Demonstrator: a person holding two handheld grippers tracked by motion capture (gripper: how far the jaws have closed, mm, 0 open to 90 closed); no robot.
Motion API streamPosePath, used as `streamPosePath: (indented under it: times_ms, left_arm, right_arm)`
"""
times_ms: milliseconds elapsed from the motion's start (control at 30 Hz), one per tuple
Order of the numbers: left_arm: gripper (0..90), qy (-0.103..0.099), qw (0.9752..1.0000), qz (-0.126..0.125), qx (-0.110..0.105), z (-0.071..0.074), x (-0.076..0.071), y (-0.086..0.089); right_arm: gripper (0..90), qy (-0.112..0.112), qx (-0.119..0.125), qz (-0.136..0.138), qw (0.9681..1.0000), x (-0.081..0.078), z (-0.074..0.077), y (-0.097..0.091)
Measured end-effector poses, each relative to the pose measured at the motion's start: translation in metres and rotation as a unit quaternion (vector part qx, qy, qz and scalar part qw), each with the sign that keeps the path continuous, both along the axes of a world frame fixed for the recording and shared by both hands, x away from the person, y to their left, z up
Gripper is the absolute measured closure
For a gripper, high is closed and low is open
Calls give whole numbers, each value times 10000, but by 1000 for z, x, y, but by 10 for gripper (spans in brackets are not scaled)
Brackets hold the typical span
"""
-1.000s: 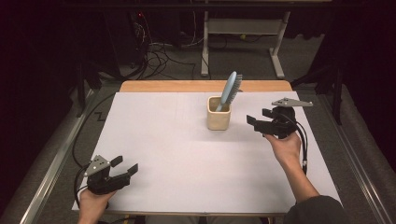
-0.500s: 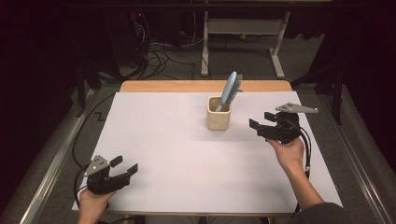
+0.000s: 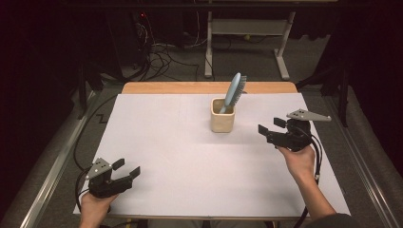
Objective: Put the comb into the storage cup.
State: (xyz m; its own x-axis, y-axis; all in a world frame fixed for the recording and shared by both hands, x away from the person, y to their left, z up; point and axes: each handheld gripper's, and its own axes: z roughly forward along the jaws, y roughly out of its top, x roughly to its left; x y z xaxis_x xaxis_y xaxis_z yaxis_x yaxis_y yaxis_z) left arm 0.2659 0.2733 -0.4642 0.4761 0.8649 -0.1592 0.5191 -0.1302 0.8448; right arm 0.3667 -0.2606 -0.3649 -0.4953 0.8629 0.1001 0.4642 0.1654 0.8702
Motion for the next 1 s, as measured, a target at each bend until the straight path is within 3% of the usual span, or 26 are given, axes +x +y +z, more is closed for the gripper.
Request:
streamPosePath:
  times_ms: [1000]
  left_arm:
    - [278,22,10000,1,8,-1,0,-1]
  right_arm:
    - [306,-76,193,-75,9998,-22,-12,-20]
